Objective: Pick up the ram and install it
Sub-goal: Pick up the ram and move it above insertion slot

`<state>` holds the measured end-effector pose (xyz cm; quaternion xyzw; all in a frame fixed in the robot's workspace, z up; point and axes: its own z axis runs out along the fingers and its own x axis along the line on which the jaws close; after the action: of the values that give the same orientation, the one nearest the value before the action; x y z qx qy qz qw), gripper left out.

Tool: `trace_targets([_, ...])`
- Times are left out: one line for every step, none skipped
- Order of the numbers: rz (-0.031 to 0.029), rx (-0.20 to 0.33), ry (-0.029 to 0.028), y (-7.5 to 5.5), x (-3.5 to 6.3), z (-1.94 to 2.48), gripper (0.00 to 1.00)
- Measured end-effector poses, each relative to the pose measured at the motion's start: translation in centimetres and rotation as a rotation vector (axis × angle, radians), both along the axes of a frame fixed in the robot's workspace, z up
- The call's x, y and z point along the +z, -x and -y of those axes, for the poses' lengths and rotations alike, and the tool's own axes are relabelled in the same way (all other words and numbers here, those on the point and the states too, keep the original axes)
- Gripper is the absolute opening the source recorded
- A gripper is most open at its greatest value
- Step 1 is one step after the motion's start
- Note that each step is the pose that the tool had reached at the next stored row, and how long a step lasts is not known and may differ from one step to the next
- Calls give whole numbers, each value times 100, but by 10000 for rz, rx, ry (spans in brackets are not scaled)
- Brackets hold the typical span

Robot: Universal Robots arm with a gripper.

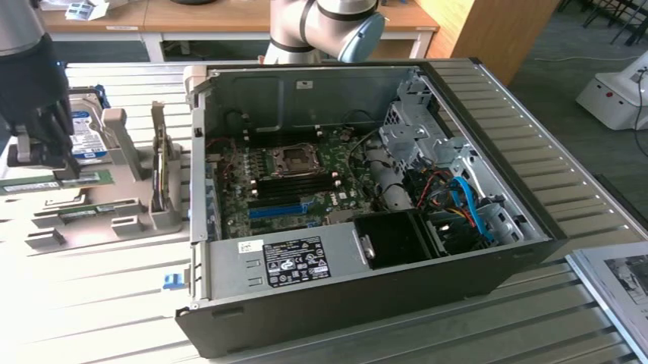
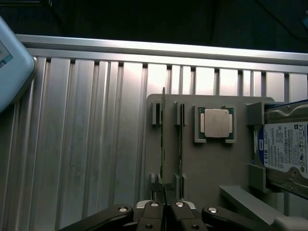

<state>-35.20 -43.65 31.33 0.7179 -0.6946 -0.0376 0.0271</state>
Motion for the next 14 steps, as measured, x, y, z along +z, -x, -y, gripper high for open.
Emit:
trace_targets([0,0,0,0,15,0,11])
trace_targets([1,0,-1,0,30,0,11])
trace_targets([0,0,0,0,46,0,11])
trace_targets([1,0,-1,0,60,0,11])
trace_targets([1,0,0,0,75,0,11])
trace_targets([1,0,-1,0,90,0,11])
trace_targets([0,0,0,0,105,0,11])
trace_targets([1,0,-1,0,121,0,11])
trace_targets([0,0,-1,0,137,0,11])
trace_targets([0,1,0,0,152,0,11])
trace_targets([0,0,-1,0,168,0,11])
trace_targets([1,0,-1,0,183,0,11])
trace_targets([0,0,0,0,201,0,11])
trace_targets([0,1,0,0,217,0,11])
